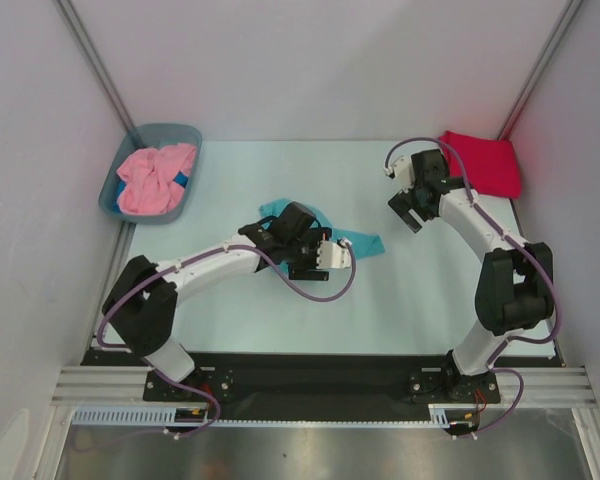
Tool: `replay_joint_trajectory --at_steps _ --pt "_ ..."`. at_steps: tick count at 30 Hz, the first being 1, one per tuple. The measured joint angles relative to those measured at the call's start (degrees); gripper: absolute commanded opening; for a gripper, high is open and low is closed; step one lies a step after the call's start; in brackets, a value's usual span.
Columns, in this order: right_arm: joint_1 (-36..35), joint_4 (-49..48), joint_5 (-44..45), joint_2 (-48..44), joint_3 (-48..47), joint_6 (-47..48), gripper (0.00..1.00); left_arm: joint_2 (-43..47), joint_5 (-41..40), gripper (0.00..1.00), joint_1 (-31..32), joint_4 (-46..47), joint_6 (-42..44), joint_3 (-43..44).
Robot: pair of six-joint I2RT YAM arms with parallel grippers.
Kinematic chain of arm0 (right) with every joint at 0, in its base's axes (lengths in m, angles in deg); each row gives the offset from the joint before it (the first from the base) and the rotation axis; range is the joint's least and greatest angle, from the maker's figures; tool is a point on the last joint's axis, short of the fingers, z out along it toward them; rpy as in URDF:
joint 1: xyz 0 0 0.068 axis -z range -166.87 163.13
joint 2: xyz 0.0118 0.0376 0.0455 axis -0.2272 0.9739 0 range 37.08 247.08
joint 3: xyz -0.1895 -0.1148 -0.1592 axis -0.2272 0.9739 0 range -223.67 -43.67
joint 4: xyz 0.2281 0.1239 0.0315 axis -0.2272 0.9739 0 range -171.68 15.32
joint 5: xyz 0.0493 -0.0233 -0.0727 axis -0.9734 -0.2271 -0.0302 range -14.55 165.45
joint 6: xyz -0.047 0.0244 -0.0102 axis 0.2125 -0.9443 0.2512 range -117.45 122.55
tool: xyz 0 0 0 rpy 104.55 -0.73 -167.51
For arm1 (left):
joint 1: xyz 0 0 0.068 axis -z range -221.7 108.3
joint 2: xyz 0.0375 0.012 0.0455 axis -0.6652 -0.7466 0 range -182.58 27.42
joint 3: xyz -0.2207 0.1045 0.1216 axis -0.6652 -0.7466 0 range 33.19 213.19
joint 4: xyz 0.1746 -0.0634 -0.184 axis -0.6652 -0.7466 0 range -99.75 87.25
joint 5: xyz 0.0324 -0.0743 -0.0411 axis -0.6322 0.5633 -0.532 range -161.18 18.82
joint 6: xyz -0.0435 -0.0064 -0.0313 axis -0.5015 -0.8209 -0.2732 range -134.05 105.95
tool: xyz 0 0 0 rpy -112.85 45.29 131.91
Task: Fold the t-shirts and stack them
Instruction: Flatten the tshirt out
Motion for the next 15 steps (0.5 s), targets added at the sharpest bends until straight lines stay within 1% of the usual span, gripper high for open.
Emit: replay_joint_trajectory --at_steps 11,15 --pt "1.22 -0.83 0.15 -2.73 0.87 -0.04 1.00 -1.36 0.20 0.77 4.68 0.79 -0.55 -4.35" --pt "1.22 -0.81 0.11 -3.41 0.92 -0.48 1.00 -2.73 -0.66 0.74 5.01 3.67 -0.57 -6.38"
